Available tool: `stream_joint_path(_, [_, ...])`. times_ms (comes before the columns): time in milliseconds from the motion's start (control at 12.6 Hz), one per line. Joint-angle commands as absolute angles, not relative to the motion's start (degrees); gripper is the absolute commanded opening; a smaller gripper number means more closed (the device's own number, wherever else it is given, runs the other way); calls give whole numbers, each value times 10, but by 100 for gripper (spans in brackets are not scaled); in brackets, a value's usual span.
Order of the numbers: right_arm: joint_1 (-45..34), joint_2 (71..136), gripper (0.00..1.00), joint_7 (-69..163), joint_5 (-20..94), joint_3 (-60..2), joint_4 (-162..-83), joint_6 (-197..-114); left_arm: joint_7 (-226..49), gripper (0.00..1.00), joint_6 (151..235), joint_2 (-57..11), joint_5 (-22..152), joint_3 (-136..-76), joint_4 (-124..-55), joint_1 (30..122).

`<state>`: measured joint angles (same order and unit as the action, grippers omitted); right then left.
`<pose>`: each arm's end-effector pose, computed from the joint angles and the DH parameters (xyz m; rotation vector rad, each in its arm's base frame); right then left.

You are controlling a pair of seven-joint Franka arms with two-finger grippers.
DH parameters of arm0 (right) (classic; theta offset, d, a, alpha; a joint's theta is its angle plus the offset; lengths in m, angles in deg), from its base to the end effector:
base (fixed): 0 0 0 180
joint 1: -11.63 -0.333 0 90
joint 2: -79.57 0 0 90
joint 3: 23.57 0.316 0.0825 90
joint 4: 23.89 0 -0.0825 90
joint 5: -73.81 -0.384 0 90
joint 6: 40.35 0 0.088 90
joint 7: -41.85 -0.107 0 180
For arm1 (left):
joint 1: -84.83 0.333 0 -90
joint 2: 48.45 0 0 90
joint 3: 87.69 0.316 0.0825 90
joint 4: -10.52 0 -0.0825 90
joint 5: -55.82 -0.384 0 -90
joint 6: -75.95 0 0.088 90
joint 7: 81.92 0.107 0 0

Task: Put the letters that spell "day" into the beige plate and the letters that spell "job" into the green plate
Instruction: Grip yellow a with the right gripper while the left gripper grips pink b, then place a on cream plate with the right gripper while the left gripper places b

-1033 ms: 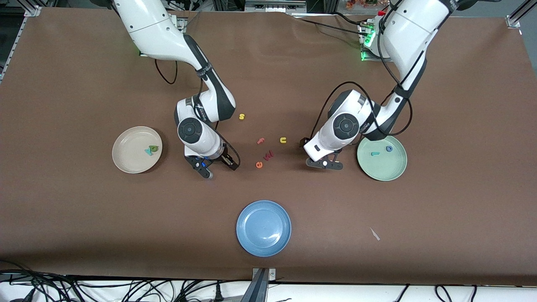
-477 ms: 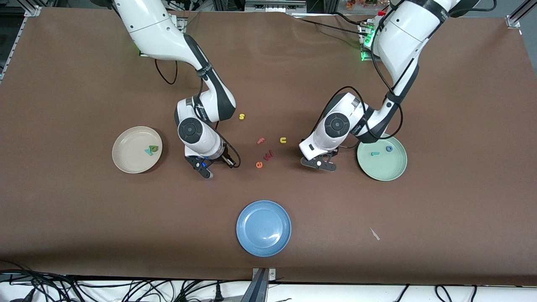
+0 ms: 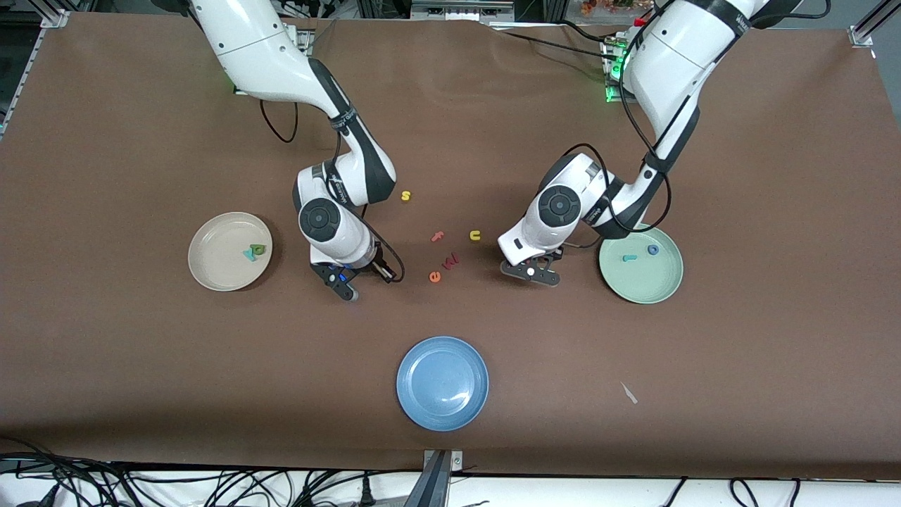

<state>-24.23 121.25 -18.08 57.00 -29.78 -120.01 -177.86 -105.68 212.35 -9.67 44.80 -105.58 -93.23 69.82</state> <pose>0.5853 0.3443 0.1801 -2.8525 1.0700 0.1312 0.5463 -0.3376 0.1754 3.0859 -0.3813 -0.1410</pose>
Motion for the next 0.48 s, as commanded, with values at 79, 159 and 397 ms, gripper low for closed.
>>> stream_joint_path(79, [-222,1216,2,-112,599,-302,-1128,-1652,-1062,0,2087,-121,431,-1050,-935,702])
stream_joint_path(159, [-219,1203,2,-66,600,-307,-1133,-1631,-1058,0,2058,-137,431,-1048,-932,710])
stream_joint_path(397, [-220,1150,2,71,611,-352,-1194,-1607,-996,0,1986,-174,430,-1049,-927,751])
